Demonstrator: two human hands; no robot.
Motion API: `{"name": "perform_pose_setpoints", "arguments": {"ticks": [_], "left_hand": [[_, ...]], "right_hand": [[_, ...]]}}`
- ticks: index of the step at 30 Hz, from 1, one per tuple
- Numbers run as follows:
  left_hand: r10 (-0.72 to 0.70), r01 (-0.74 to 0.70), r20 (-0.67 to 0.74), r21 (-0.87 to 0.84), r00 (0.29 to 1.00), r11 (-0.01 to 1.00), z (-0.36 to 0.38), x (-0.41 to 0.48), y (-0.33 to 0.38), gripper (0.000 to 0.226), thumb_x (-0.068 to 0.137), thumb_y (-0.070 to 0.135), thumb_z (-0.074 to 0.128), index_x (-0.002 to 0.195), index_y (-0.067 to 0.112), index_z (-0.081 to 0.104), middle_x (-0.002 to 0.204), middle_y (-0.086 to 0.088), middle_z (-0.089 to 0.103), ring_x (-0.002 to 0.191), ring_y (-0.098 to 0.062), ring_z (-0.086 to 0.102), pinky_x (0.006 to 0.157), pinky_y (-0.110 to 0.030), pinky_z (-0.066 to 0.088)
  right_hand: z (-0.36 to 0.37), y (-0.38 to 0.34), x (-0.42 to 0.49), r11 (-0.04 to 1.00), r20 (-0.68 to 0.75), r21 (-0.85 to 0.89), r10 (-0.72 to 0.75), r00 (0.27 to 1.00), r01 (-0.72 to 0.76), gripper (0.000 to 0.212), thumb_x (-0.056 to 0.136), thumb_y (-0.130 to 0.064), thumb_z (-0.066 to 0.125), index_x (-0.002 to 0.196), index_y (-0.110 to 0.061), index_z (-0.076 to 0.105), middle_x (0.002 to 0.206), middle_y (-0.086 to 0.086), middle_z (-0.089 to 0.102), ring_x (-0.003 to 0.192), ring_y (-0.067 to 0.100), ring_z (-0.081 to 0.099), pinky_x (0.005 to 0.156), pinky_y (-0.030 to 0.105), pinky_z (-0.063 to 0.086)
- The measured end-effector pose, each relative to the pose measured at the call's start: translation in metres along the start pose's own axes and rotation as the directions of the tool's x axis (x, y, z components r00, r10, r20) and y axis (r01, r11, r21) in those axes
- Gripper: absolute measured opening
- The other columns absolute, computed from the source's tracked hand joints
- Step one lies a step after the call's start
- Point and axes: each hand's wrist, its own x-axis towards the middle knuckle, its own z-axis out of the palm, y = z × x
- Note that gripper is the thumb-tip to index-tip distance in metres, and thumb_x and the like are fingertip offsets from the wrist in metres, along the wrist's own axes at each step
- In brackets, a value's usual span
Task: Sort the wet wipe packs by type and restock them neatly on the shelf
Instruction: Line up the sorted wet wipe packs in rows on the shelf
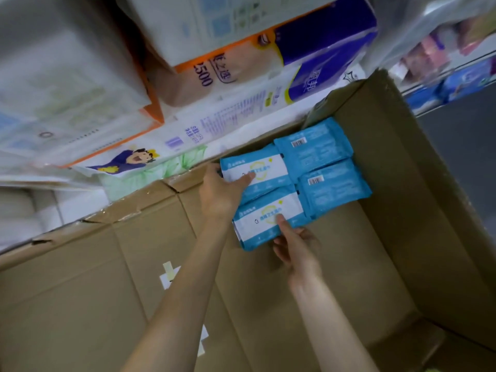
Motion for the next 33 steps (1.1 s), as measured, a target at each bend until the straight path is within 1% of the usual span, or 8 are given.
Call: {"name": "perform_pose_setpoints", "arguments": {"ticks": [5, 8, 11, 15, 20, 25, 29, 33], "left_hand": [[-0.018, 0.030, 0.104, -0.119, 0.994, 0.992, -0.001, -0.008, 0.008, 0.028, 0.070, 0.027, 0.084, 0.092, 0.015, 0.070, 0.088, 0.000, 0.074, 0.079, -0.018, 0.072, 0.075, -0.045, 0.059], [0.065, -0.043, 0.110, -0.198, 0.992, 0.979, -0.019, -0.030, 0.016, 0.026, 0.079, 0.015, 0.076, 0.103, 0.009, 0.067, 0.097, -0.003, 0.073, 0.087, -0.018, 0.071, 0.080, -0.044, 0.058], [0.105, -0.061, 0.120, -0.327, 0.987, 0.943, -0.049, -0.063, 0.012, 0.018, 0.087, 0.009, 0.067, 0.103, 0.015, 0.063, 0.097, 0.005, 0.072, 0.086, -0.009, 0.070, 0.074, -0.029, 0.059], [0.101, -0.070, 0.072, -0.345, 0.992, 0.936, -0.095, -0.118, -0.011, 0.014, 0.090, 0.011, 0.063, 0.086, 0.024, 0.062, 0.073, 0.018, 0.071, 0.070, 0.003, 0.068, 0.061, -0.012, 0.052], [0.051, -0.034, 0.035, -0.375, 0.998, 0.926, -0.153, -0.199, -0.055, 0.009, 0.088, 0.012, 0.064, 0.096, 0.014, 0.066, 0.095, 0.002, 0.075, 0.092, -0.015, 0.070, 0.080, -0.028, 0.052], [0.030, -0.036, -0.020, -0.579, 0.999, 0.814, -0.209, -0.293, -0.099, 0.024, 0.092, 0.011, 0.057, 0.115, 0.007, 0.060, 0.107, -0.007, 0.072, 0.092, -0.019, 0.069, 0.073, -0.031, 0.056], [0.035, -0.092, -0.095, -0.712, 0.995, 0.696, -0.254, -0.367, -0.133, 0.019, 0.092, 0.008, 0.055, 0.110, 0.012, 0.060, 0.104, -0.005, 0.072, 0.086, -0.014, 0.071, 0.065, -0.027, 0.059], [0.008, -0.165, -0.203, -0.776, 0.979, 0.609, -0.305, -0.425, -0.166, 0.030, 0.092, 0.008, 0.055, 0.122, 0.006, 0.056, 0.110, -0.009, 0.070, 0.090, -0.017, 0.071, 0.065, -0.029, 0.059]], "right_hand": [[0.003, -0.009, -0.007, 0.999, 0.030, 0.032, -0.028, 0.999, 0.027, 0.018, 0.080, -0.020, 0.076, 0.075, -0.019, 0.059, 0.072, -0.006, 0.063, 0.056, 0.003, 0.053, 0.063, 0.020, 0.049], [-0.008, -0.011, -0.018, 0.998, 0.068, 0.066, -0.011, 0.998, 0.007, 0.013, 0.082, -0.020, 0.074, 0.081, -0.019, 0.060, 0.079, -0.002, 0.066, 0.070, 0.010, 0.060, 0.069, 0.024, 0.053], [-0.027, -0.007, -0.036, 0.988, 0.145, 0.153, -0.005, 0.989, -0.018, 0.020, 0.085, -0.012, 0.069, 0.103, -0.019, 0.064, 0.099, 0.002, 0.071, 0.088, 0.015, 0.067, 0.071, 0.029, 0.054], [-0.055, 0.007, -0.070, 0.986, 0.214, 0.166, -0.045, 0.976, 0.009, 0.028, 0.080, -0.001, 0.069, 0.105, -0.013, 0.063, 0.104, 0.008, 0.073, 0.091, 0.020, 0.071, 0.071, 0.031, 0.057], [-0.082, 0.027, -0.131, 0.978, 0.330, 0.210, -0.087, 0.940, 0.017, 0.026, 0.082, 0.001, 0.064, 0.104, -0.012, 0.063, 0.104, 0.010, 0.072, 0.092, 0.022, 0.069, 0.071, 0.032, 0.058], [-0.113, 0.061, -0.216, 0.961, 0.492, 0.274, -0.178, 0.852, 0.042, 0.036, 0.074, -0.015, 0.064, 0.111, -0.014, 0.064, 0.102, 0.008, 0.074, 0.086, 0.018, 0.072, 0.064, 0.030, 0.059], [-0.140, 0.104, -0.285, 0.948, 0.559, 0.315, -0.223, 0.799, 0.044, 0.033, 0.081, -0.013, 0.060, 0.113, -0.014, 0.063, 0.105, 0.007, 0.073, 0.086, 0.018, 0.072, 0.062, 0.028, 0.059], [-0.152, 0.142, -0.342, 0.959, 0.648, 0.279, -0.223, 0.728, 0.046, 0.042, 0.073, -0.015, 0.063, 0.115, -0.013, 0.061, 0.107, 0.008, 0.073, 0.088, 0.018, 0.072, 0.064, 0.027, 0.058]]}}
